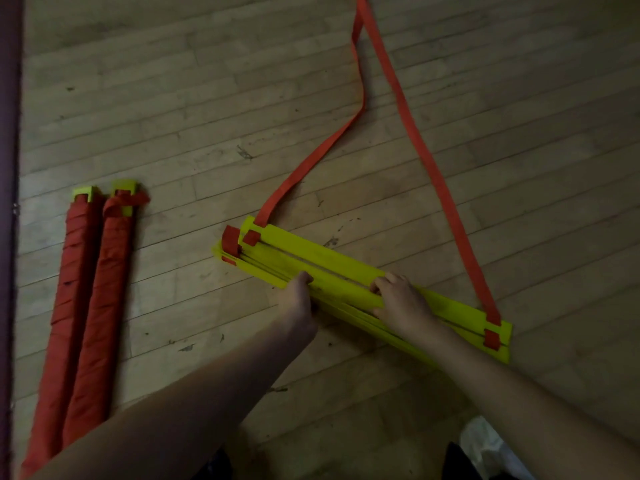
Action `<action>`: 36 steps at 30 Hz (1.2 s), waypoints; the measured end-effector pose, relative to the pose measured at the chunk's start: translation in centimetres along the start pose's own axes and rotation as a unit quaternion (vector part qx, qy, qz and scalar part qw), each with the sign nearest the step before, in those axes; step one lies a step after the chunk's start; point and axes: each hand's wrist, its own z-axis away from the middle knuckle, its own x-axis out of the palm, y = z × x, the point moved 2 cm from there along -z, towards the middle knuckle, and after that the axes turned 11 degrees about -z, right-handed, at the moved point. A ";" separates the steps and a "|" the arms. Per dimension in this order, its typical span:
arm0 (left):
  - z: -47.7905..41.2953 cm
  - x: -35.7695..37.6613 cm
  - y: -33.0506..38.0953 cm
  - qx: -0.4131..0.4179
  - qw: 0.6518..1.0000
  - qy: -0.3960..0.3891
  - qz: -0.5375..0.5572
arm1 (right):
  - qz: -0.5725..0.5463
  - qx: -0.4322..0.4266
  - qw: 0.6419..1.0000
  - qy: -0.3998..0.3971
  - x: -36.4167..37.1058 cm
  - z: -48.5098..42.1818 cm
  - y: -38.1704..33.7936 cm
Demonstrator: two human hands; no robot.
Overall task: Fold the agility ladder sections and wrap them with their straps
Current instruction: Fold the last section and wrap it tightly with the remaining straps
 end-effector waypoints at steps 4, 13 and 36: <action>0.4 0.4 0.1 -0.018 1.000 -0.019 -0.004 | -0.050 0.043 0.998 0.020 0.0 0.2 0.3; 1.0 -0.1 -0.2 -0.057 0.992 -0.099 0.062 | -0.137 -0.014 0.990 -0.039 -1.3 1.3 -0.4; -1.4 0.1 -0.3 0.001 0.982 -0.147 0.114 | -0.281 -0.051 0.955 0.083 -0.9 1.8 0.6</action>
